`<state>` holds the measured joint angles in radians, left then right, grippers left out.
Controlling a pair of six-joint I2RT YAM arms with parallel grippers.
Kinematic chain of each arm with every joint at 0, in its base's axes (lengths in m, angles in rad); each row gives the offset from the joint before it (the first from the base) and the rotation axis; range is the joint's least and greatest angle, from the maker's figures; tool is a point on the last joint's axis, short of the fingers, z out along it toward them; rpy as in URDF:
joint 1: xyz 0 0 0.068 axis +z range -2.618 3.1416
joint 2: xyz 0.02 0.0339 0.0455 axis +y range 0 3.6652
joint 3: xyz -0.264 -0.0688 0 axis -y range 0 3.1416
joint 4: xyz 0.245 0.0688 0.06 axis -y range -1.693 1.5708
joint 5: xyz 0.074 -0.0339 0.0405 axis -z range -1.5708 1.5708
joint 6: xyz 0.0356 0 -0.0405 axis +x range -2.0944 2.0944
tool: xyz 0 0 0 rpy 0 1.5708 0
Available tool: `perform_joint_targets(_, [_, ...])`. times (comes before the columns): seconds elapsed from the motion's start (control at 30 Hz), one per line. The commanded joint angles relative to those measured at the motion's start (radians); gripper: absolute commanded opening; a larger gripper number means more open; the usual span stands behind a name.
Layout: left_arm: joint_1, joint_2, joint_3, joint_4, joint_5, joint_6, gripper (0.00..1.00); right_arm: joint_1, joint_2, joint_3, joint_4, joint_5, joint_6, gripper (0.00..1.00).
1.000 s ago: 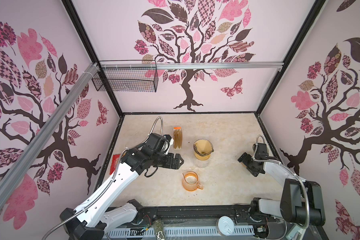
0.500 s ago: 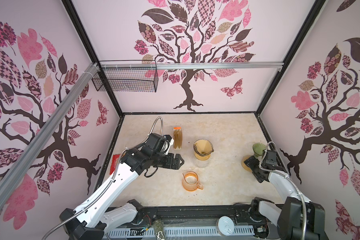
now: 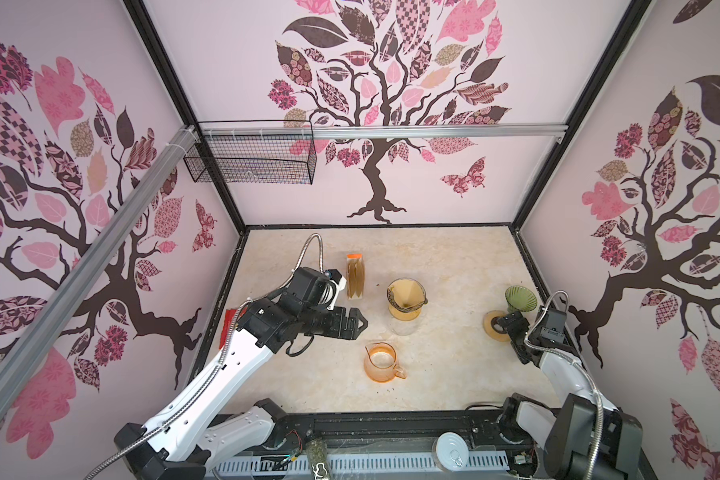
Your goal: Place the coffee filter in the dripper
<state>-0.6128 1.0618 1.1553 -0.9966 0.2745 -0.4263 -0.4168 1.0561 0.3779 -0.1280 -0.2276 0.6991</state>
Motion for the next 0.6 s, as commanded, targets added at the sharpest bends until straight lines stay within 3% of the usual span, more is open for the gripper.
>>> perform_joint_targets(0.0, [0.005, -0.016, -0.023, 0.006, 0.008, -0.005, 0.98, -0.012, 0.036, -0.02, 0.145, -0.069, 0.026, 1.0])
perform_joint_targets(0.2, [0.005, -0.028, -0.026, -0.003, 0.025, -0.006, 0.98, -0.016, 0.045, -0.071, 0.27, -0.117, 0.054, 0.98])
perform_joint_targets(0.37, [0.006, -0.049, -0.05, -0.002, 0.019, -0.012, 0.98, -0.017, -0.03, -0.092, 0.28, -0.114, 0.063, 0.94])
perform_joint_targets(0.57, [0.007, -0.054, -0.064, 0.009, 0.022, -0.022, 0.98, -0.019, -0.063, -0.091, 0.26, -0.106, 0.07, 0.81])
